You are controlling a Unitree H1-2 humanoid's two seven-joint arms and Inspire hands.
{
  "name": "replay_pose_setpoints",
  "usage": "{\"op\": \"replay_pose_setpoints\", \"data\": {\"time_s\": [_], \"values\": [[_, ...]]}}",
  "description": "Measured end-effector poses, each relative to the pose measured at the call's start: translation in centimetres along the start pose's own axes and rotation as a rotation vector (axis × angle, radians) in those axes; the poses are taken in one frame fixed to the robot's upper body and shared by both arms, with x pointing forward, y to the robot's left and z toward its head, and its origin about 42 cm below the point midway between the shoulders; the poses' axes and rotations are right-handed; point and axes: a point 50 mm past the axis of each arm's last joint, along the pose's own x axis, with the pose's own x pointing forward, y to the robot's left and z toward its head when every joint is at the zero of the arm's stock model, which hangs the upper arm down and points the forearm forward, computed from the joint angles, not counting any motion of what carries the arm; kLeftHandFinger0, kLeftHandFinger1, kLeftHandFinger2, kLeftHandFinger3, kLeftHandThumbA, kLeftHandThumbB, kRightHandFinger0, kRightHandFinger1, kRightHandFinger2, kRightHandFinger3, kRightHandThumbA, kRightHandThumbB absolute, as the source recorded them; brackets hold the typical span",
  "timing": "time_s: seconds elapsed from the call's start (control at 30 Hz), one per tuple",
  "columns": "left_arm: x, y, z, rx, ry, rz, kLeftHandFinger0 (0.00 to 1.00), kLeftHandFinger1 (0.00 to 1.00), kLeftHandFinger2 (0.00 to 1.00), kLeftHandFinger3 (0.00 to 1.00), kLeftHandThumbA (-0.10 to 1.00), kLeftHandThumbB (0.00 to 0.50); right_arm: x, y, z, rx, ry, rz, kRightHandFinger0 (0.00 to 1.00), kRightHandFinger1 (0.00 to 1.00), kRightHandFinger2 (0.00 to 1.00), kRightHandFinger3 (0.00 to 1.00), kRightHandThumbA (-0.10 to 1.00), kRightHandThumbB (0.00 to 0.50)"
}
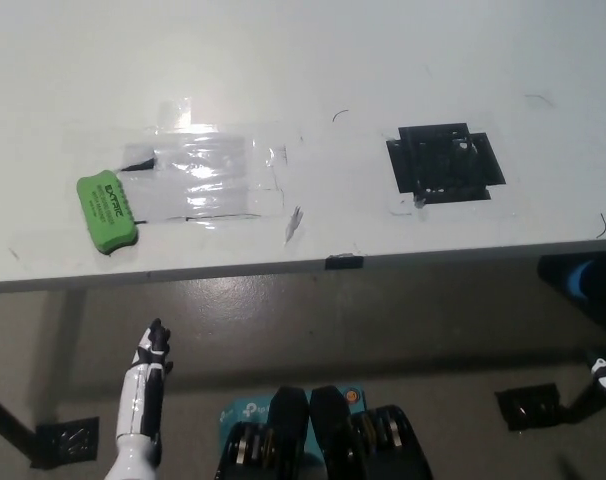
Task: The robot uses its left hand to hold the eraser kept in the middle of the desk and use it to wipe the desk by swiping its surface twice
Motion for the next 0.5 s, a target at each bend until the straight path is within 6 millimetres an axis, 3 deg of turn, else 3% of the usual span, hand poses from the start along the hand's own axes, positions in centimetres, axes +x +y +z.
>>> {"op": "replay_pose_setpoints", "data": {"time_s": [0.13, 0.17, 0.23, 0.5], "values": [[-0.01, -0.07, -0.18, -0.016, 0.027, -0.009, 1.00, 1.00, 1.00, 1.00, 1.00, 0.215, -0.06, 0.13, -0.10, 0.006, 0.011, 0.009, 1.00, 1.00, 1.00, 1.00, 1.00, 0.068], [-0.01, -0.09, -0.21, -0.019, 0.032, -0.010, 1.00, 1.00, 1.00, 1.00, 1.00, 0.230, -0.08, 0.16, -0.12, 0.005, 0.014, 0.011, 1.00, 1.00, 1.00, 1.00, 1.00, 0.047], [-0.01, -0.10, -0.26, -0.026, 0.039, -0.012, 1.00, 1.00, 1.00, 1.00, 1.00, 0.203, -0.11, 0.21, -0.15, 0.005, 0.016, 0.014, 1.00, 1.00, 1.00, 1.00, 1.00, 0.038], [-0.01, -0.06, -0.42, -0.044, 0.069, -0.018, 1.00, 1.00, 1.00, 1.00, 1.00, 0.180, -0.55, 0.16, -0.52, 0.011, 0.033, 0.019, 1.00, 1.00, 1.00, 1.00, 1.00, 0.044]]}}
